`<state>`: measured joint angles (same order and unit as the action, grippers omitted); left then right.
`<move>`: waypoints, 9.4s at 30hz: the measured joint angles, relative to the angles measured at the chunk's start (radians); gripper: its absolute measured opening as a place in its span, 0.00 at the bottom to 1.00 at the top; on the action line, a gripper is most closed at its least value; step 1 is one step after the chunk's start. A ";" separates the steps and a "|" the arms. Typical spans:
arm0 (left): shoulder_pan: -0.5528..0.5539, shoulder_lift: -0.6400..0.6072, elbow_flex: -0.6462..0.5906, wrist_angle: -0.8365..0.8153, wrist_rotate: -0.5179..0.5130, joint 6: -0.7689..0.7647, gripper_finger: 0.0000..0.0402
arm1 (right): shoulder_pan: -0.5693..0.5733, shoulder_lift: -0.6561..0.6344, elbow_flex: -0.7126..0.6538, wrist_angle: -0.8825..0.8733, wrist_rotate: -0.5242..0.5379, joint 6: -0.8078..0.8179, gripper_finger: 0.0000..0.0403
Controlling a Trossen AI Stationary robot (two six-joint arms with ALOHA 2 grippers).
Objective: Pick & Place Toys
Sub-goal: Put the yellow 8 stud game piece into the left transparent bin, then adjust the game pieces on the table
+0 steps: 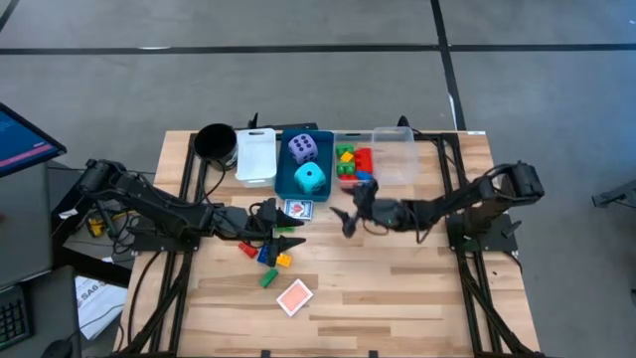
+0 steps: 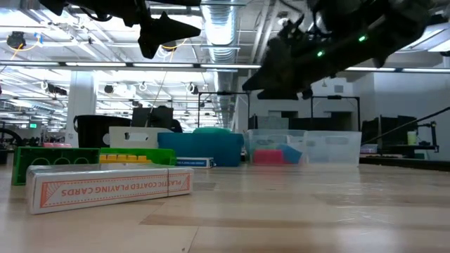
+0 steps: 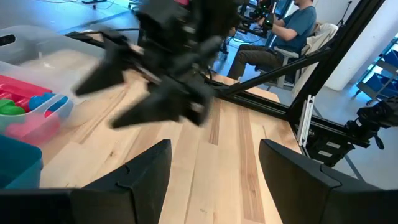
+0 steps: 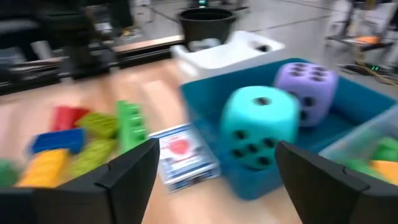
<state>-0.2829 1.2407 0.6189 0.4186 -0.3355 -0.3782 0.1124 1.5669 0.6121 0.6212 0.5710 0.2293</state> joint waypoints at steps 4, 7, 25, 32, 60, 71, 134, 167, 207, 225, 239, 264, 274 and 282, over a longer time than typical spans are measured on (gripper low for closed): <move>0.000 0.000 0.000 0.000 0.000 0.000 0.59 | 0.098 0.000 0.000 0.000 0.008 0.006 0.77; 0.000 0.000 0.000 0.000 0.000 -0.002 0.59 | 0.143 0.023 0.001 0.004 0.033 0.004 0.77; 0.000 0.000 0.000 0.011 -0.002 -0.004 0.59 | 0.288 0.683 0.100 0.883 0.015 -0.098 0.77; 0.000 0.000 0.000 0.017 -0.001 -0.028 0.59 | 0.302 0.765 0.238 0.844 -0.053 -0.093 0.77; 0.000 0.000 0.000 0.016 0.000 -0.050 0.59 | 0.200 0.790 0.508 0.253 -0.097 0.067 0.77; 0.000 0.000 0.000 0.015 0.000 -0.049 0.59 | 0.201 0.790 0.508 0.231 -0.099 0.047 0.77; -0.038 0.000 0.000 0.003 0.000 -0.050 0.59 | 0.172 0.944 0.916 -0.170 -0.205 0.060 0.33; -0.037 -0.260 0.001 -0.274 -0.007 -0.045 0.59 | 0.305 0.538 0.537 -0.529 0.027 0.283 0.35; 0.057 0.107 0.000 0.007 -0.066 -0.030 0.59 | -0.352 -0.332 0.232 -1.340 0.363 0.367 0.36; 0.075 0.110 0.000 0.025 -0.052 -0.074 0.59 | -0.713 -0.274 0.233 -1.096 -0.051 0.084 0.50; 0.080 0.079 0.000 -0.070 0.034 0.112 0.59 | -0.446 -0.278 0.233 -1.041 -0.049 0.132 0.70; 0.086 -0.165 0.000 -1.059 -0.153 -0.247 0.01 | 0.330 0.298 0.236 -0.253 0.552 0.431 0.70; 0.114 -0.153 -0.148 -1.080 -0.155 -0.454 0.00 | 0.310 0.370 0.288 -0.123 0.420 0.284 0.70; 0.208 -0.153 -0.262 -0.926 -0.158 -0.468 0.00 | 0.310 0.369 0.290 -0.104 0.393 0.267 0.70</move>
<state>-0.0745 1.0878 0.3572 -0.5073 -0.4931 -0.8463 0.4221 1.9362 0.9024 0.5174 0.9639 0.4965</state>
